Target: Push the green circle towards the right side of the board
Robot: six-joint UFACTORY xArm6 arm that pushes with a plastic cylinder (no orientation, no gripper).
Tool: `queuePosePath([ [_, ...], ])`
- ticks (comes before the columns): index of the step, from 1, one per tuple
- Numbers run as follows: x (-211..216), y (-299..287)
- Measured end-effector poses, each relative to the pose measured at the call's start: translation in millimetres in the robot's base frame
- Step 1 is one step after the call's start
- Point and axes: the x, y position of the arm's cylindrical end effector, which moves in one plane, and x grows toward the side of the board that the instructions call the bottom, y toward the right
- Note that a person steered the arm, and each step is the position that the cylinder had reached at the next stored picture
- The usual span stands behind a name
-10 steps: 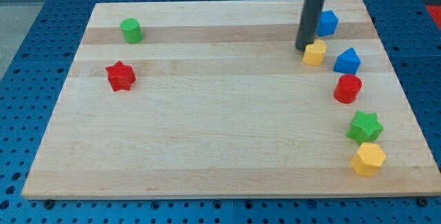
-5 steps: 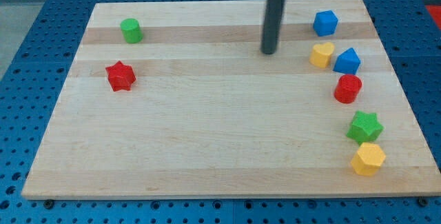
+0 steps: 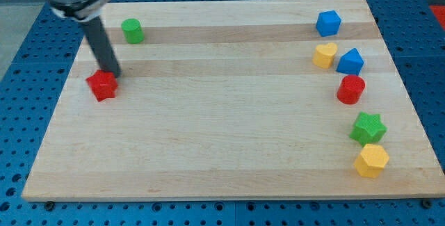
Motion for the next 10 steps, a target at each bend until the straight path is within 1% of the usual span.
queuePosePath([
  [1, 0.2, -42.8],
  [2, -6.3, -50.9],
  [4, -43.4, -27.7],
  [5, -43.4, -21.3],
  [6, -68.4, -10.1],
  [7, -74.2, -8.5],
  [9, -103.2, -6.7],
  [10, -103.5, -6.6],
])
